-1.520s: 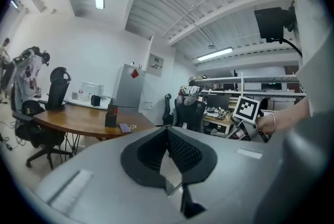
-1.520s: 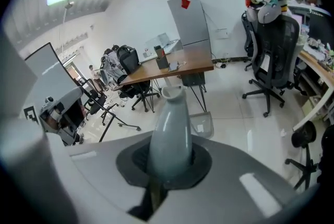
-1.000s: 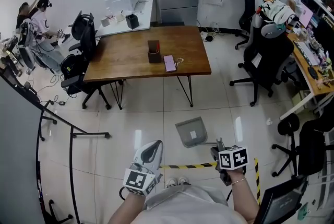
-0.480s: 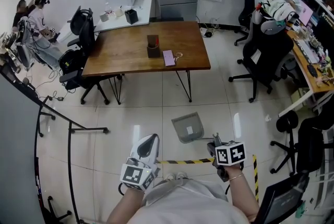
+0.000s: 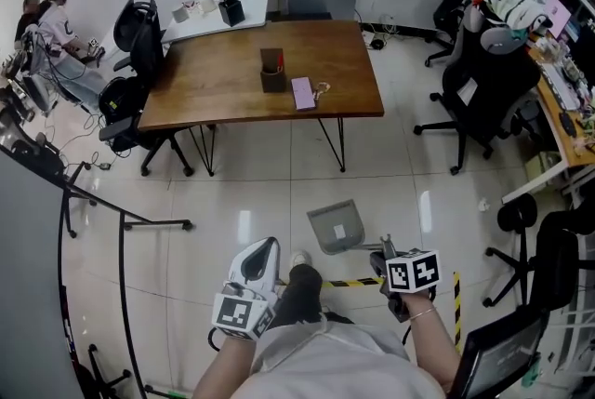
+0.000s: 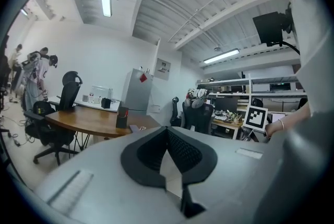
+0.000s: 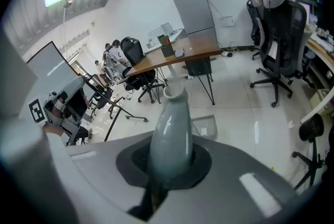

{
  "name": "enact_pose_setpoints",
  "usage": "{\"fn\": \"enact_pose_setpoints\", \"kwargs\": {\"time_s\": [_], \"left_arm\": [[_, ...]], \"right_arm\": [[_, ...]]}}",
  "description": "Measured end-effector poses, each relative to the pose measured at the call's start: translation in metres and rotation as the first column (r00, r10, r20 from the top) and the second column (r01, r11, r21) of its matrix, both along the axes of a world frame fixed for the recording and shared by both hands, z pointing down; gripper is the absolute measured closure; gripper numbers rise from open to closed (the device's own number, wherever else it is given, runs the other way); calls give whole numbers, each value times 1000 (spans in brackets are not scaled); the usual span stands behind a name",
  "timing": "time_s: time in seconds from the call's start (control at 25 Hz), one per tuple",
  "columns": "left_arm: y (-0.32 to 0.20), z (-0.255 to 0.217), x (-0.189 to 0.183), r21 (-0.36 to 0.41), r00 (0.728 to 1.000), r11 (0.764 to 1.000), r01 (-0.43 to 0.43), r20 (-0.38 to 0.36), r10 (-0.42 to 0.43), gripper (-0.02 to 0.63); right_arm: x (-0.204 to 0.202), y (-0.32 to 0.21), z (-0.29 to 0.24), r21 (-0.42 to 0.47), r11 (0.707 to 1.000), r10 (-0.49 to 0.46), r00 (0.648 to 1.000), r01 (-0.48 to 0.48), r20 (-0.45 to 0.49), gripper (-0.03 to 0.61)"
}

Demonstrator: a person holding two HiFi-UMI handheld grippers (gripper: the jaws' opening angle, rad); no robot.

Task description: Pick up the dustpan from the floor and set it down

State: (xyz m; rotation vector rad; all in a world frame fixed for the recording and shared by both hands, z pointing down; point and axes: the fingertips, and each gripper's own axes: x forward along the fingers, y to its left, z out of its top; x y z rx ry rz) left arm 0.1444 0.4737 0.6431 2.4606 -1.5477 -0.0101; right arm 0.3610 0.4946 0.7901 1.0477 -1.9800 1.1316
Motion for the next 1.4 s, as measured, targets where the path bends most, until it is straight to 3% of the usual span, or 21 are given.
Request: {"fn": "enact_pose_setpoints", "kwargs": {"time_s": [0.36, 0.6, 0.88, 1.16, 1.4], "left_arm": [[-133, 6, -23, -9, 996, 997, -82, -19, 82, 598], [-198, 17, -36, -57, 994, 993, -108, -39, 106, 598], [-232, 45, -27, -120, 989, 982, -145, -51, 139, 598], [-257, 136, -16, -195, 982, 963, -189, -50, 182, 598], [-260, 175, -5, -225, 977, 951, -213, -51, 206, 598]], "right_arm": [[-15, -102, 23, -83, 991, 101, 995, -100, 5, 577], [-23, -168, 46, -84, 984, 154, 988, -155, -20, 577], [-28, -228, 94, -126, 980, 148, 987, -154, -58, 577], [-29, -280, 182, -143, 966, 214, 977, -215, -21, 577], [-29, -289, 218, -110, 965, 239, 971, -240, -20, 576]]}}
